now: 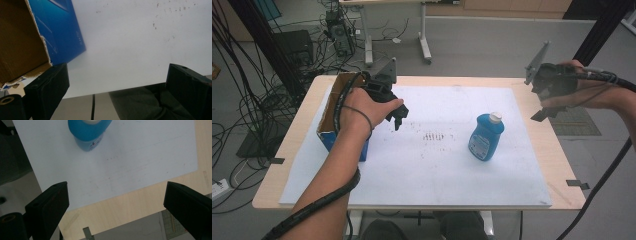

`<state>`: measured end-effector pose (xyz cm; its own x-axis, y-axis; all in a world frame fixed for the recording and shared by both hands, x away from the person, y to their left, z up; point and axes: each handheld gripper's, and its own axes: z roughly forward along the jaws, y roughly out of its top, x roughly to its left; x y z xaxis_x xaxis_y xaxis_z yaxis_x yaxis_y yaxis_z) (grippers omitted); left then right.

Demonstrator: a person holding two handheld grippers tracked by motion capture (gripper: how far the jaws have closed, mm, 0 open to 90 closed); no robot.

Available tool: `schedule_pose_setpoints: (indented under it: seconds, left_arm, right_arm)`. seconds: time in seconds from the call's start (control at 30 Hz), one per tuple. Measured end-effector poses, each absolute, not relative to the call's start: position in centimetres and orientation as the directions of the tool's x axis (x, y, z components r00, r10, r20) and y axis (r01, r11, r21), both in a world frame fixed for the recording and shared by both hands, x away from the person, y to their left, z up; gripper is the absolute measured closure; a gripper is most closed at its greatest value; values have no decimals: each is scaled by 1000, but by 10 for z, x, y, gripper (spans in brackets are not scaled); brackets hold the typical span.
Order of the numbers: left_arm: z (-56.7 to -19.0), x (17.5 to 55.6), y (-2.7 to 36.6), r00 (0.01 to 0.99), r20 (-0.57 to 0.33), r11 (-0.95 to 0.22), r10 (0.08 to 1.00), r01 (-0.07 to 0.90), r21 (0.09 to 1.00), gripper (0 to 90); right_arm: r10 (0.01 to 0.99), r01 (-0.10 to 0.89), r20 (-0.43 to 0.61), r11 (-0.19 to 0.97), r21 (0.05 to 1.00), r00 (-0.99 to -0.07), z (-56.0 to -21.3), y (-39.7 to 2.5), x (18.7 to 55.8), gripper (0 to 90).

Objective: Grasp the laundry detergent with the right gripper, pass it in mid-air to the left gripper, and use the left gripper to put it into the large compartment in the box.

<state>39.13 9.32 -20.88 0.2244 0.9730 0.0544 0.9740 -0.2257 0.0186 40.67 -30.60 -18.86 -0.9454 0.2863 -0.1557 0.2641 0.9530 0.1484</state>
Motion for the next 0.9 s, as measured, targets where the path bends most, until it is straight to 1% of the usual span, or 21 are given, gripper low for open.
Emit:
schedule_pose_setpoints:
  seconds: [0.13,0.2,0.23,0.27,0.3,0.33,0.37,0.4,0.43,0.47,0.5,0.53,0.6,0.67,0.7,0.73,0.77,0.8,0.87,0.9]
  left_arm:
    - [-207,390,94,225,55,-227,973,974,24,56]
    - [-206,389,94,225,52,-227,973,974,28,56]
    - [-205,388,94,226,48,-228,973,973,32,56]
    - [-205,388,94,226,48,-228,973,973,32,56]
    - [-206,387,94,224,46,-226,973,974,32,56]
    - [-205,387,95,225,47,-227,973,973,34,56]
    - [-205,388,96,221,48,-223,974,974,32,56]
    - [-205,388,96,221,48,-223,974,974,32,56]
    - [-204,388,96,219,44,-221,975,975,37,56]
    - [-202,389,96,220,39,-221,975,974,44,56]
    - [-202,389,96,220,39,-221,975,974,44,56]
    - [-202,389,96,222,40,-224,974,974,44,56]
    - [-202,390,95,223,39,-225,974,973,45,56]
    - [-202,390,94,227,41,-229,973,972,47,56]
    - [-204,391,94,227,39,-229,973,972,45,57]
    - [-204,391,94,227,39,-229,973,972,45,57]
    - [-206,391,94,232,41,-233,972,972,41,57]
    - [-206,391,94,232,41,-233,972,972,41,57]
    - [-207,391,95,230,42,-232,972,972,40,57]
    - [-207,391,95,229,42,-230,973,972,41,57]
  right_arm:
    - [311,288,-142,944,161,-940,-198,-315,398,51]
    - [322,295,-134,936,190,-937,-205,-320,392,50]
    - [348,315,-136,924,215,-928,-211,-325,386,39]
    - [348,315,-136,924,215,-928,-211,-325,386,39]
    - [392,349,-130,899,265,-911,-218,-329,378,43]
    - [392,349,-130,899,265,-911,-218,-329,378,43]
    - [426,373,-127,876,307,-896,-227,-333,370,41]
    - [426,373,-127,876,307,-896,-227,-333,370,41]
    - [452,392,-127,858,332,-883,-232,-335,366,40]
    - [496,427,-111,824,372,-861,-238,-337,360,39]
    - [496,427,-111,824,372,-861,-238,-337,360,39]
    - [515,439,-100,804,400,-851,-243,-339,356,39]
    - [549,470,-76,773,426,-833,-250,-340,351,33]
    - [576,504,-40,744,439,-816,-260,-340,347,46]
    - [594,520,-31,728,448,-804,-270,-339,344,39]
    - [594,520,-31,728,448,-804,-270,-339,344,39]
    - [608,530,-22,708,468,-794,-281,-338,341,46]
    - [608,530,-22,708,468,-794,-281,-338,341,46]
    - [625,543,8,671,504,-780,-296,-335,337,55]
    - [625,543,8,671,504,-780,-296,-335,337,55]
